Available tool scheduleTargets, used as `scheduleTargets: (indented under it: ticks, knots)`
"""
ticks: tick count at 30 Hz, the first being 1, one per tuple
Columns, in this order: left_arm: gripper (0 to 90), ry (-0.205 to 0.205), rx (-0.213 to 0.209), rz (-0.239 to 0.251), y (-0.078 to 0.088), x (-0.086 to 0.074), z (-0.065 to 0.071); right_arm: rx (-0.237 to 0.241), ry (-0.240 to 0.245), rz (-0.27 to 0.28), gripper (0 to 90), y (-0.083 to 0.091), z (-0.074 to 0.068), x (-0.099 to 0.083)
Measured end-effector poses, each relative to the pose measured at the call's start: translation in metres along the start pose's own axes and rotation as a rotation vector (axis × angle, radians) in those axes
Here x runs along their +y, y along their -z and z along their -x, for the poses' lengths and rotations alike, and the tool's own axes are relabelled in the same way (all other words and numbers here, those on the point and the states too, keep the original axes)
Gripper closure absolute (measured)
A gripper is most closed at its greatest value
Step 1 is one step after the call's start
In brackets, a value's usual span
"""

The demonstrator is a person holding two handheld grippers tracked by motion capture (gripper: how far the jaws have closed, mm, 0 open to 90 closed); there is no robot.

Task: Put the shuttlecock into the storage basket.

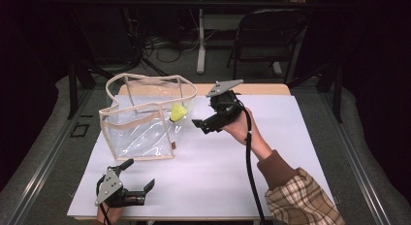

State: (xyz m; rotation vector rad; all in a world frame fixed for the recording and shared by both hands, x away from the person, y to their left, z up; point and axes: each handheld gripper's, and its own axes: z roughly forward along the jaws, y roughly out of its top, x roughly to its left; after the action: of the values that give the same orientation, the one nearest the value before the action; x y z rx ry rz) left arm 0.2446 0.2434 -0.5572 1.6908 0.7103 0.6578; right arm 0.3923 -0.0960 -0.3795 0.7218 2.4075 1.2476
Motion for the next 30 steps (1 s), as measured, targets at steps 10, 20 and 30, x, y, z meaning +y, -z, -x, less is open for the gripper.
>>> scheduleTargets:
  ticks: [10, 20, 30]
  knots:
    - [0.2, 0.0, 0.002, -0.003, 0.0, 0.0, 0.0, -0.018, -0.002, 0.015, 0.0, 0.023, -0.008, -0.03]
    - [0.2, 0.0, 0.0, -0.001, 0.0, 0.0, 0.0, -0.046, -0.029, 0.019, 0.0, 0.035, -0.009, -0.067]
    - [0.2, 0.002, 0.0, 0.0, -0.001, 0.0, -0.001, -0.08, -0.068, 0.017, 0.0, 0.047, -0.01, -0.106]
